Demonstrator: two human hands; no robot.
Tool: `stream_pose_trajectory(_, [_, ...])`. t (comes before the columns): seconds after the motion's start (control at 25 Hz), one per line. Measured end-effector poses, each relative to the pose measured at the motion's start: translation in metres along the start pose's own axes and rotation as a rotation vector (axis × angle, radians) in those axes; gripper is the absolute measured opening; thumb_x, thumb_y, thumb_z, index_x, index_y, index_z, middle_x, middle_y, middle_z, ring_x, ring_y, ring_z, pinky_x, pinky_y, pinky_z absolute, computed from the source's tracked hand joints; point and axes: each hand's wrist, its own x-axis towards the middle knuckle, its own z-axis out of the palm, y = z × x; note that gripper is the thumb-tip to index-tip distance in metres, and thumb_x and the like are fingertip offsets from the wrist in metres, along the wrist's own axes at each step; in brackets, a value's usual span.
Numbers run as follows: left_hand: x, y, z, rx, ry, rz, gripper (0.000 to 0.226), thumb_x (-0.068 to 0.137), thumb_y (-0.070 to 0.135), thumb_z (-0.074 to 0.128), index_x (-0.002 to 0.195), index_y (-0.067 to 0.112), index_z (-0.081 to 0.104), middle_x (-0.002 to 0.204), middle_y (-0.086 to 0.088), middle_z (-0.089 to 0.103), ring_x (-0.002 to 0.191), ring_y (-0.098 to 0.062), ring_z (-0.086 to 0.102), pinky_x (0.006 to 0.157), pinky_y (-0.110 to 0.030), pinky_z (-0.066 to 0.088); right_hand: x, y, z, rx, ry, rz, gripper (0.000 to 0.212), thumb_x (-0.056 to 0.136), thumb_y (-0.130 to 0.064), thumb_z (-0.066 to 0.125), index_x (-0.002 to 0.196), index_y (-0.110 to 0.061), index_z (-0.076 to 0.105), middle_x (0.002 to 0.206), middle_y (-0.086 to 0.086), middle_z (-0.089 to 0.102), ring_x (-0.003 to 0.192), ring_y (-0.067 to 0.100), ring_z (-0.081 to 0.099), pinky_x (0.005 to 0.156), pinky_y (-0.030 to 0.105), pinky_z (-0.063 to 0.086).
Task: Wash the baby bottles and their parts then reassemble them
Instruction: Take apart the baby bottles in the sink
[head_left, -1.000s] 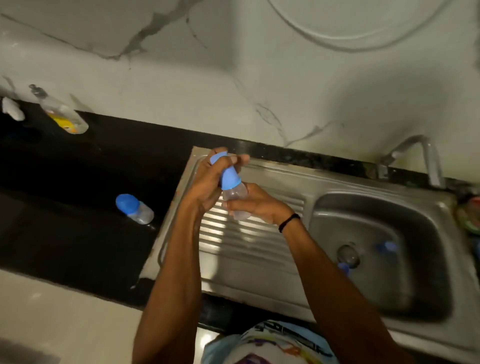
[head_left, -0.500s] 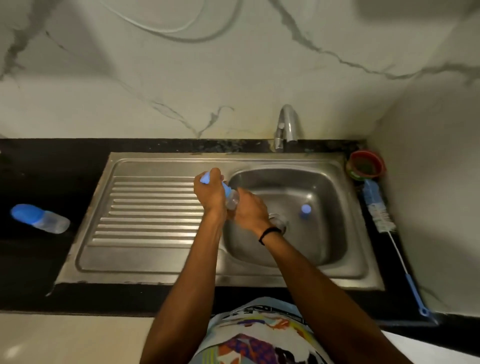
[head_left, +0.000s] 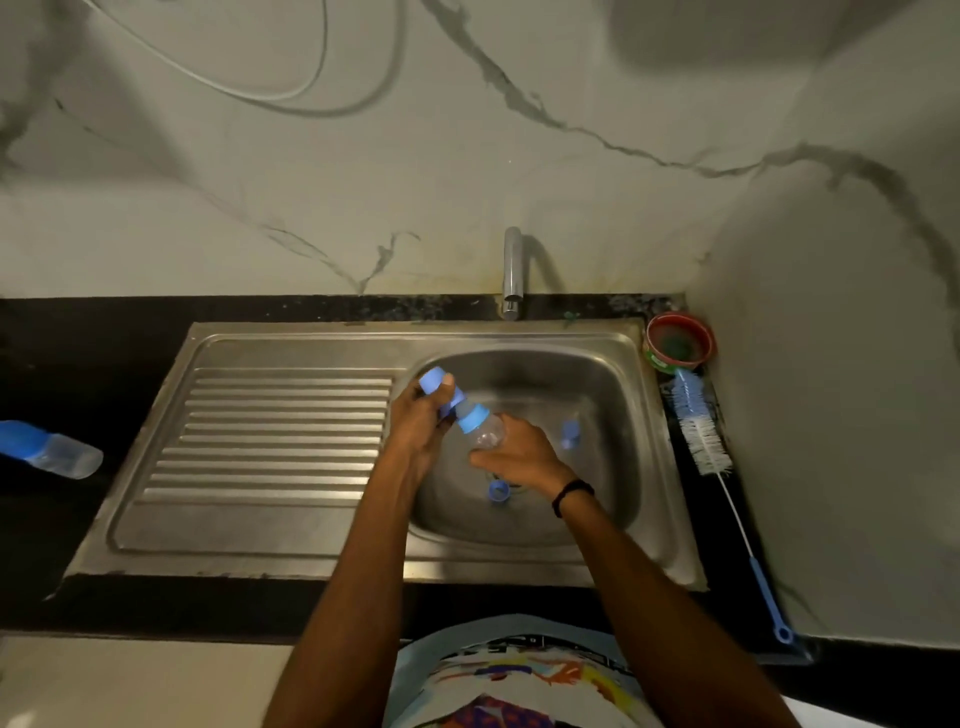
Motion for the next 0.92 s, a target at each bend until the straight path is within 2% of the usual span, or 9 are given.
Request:
stream_pose_trajectory(0.12, [0.014,-0.026,-0.001,0.085,0.155,-0.009,0.034,0.092,0.026,0.074,0.113,0.0,0.067,0.103,-0.015,0.072,0.092,-0.026,0.07,0.084,-0.038,0.058,0.002,0.012,-0.002,-0.148,0.032,0.088,0.039,0.055,-0.05,0.065,0.088,-0.031,0.055,0.079,-0.012,0.065,0.072,0.01,0.063,0.058,0.027,0.049])
stream_pose_trajectory(0.2, [0.026,-0.047,-0.01,0.169,0.364,0.024,0.04,0.089,0.029,0.077,0.114,-0.001,0.066,0.106,-0.016,0.072,0.093,-0.026,0.069,0.076,-0.034,0.058,0.009,0.028,0.002,-0.262,0.038,0.181,0.041,0.057,-0.05,0.062,0.092,-0.03,0.056,0.077,-0.01,0.064,0.068,0.011,0.062,0.058,0.027,0.052])
stream_pose_trajectory(0.28, [0.041,-0.063,-0.028,0.34,0.501,0.078,0.052,0.086,0.034,0.078,0.122,0.0,0.062,0.116,-0.018,0.069,0.104,-0.032,0.067,0.088,-0.04,0.056,0.019,0.043,0.008,-0.279,0.062,0.246,0.043,0.061,-0.054,0.055,0.096,-0.031,0.06,0.073,-0.009,0.063,0.062,0.011,0.061,0.058,0.03,0.056])
stream_pose_trajectory(0.36, [0.063,-0.082,-0.046,0.67,0.428,0.068,0.06,0.082,0.038,0.081,0.126,0.003,0.06,0.12,-0.019,0.068,0.112,-0.037,0.064,0.096,-0.044,0.051,0.018,0.045,0.006,-0.252,0.072,0.248,0.036,0.07,-0.053,0.057,0.094,-0.027,0.061,0.072,-0.007,0.062,0.062,0.011,0.06,0.06,0.033,0.057])
stream_pose_trajectory(0.48, [0.081,-0.113,-0.056,1.009,0.216,-0.081,0.056,0.079,0.027,0.084,0.125,0.004,0.061,0.122,-0.019,0.067,0.116,-0.037,0.062,0.096,-0.039,0.048,0.015,0.044,0.003,-0.132,0.081,0.271,0.022,0.077,-0.04,0.068,0.083,-0.021,0.058,0.072,-0.009,0.059,0.069,0.011,0.059,0.058,0.026,0.049])
stream_pose_trajectory(0.6, [0.089,-0.144,-0.059,1.15,0.121,-0.166,0.052,0.081,0.027,0.082,0.123,0.006,0.058,0.123,-0.015,0.066,0.116,-0.034,0.062,0.096,-0.037,0.051,0.027,0.054,0.007,-0.101,0.045,0.285,0.025,0.076,-0.045,0.07,0.088,-0.024,0.065,0.081,-0.008,0.068,0.077,0.01,0.065,0.072,0.03,0.056])
stream_pose_trajectory(0.8, [0.111,-0.176,-0.065,1.322,0.054,-0.328,0.061,0.085,0.03,0.078,0.133,0.006,0.049,0.132,-0.018,0.058,0.122,-0.035,0.057,0.097,-0.041,0.05,0.051,0.067,0.012,-0.078,0.018,0.345,0.028,0.074,-0.045,0.072,0.095,-0.028,0.063,0.09,-0.009,0.067,0.082,0.007,0.063,0.071,0.026,0.052])
stream_pose_trajectory(0.92, [0.117,-0.189,-0.067,1.41,0.054,-0.368,0.063,0.087,0.029,0.075,0.137,0.009,0.043,0.136,-0.018,0.053,0.125,-0.034,0.053,0.099,-0.042,0.049,0.057,0.068,0.015,-0.055,0.003,0.365,0.025,0.078,-0.039,0.073,0.097,-0.027,0.061,0.093,-0.008,0.065,0.083,0.005,0.061,0.069,0.022,0.047])
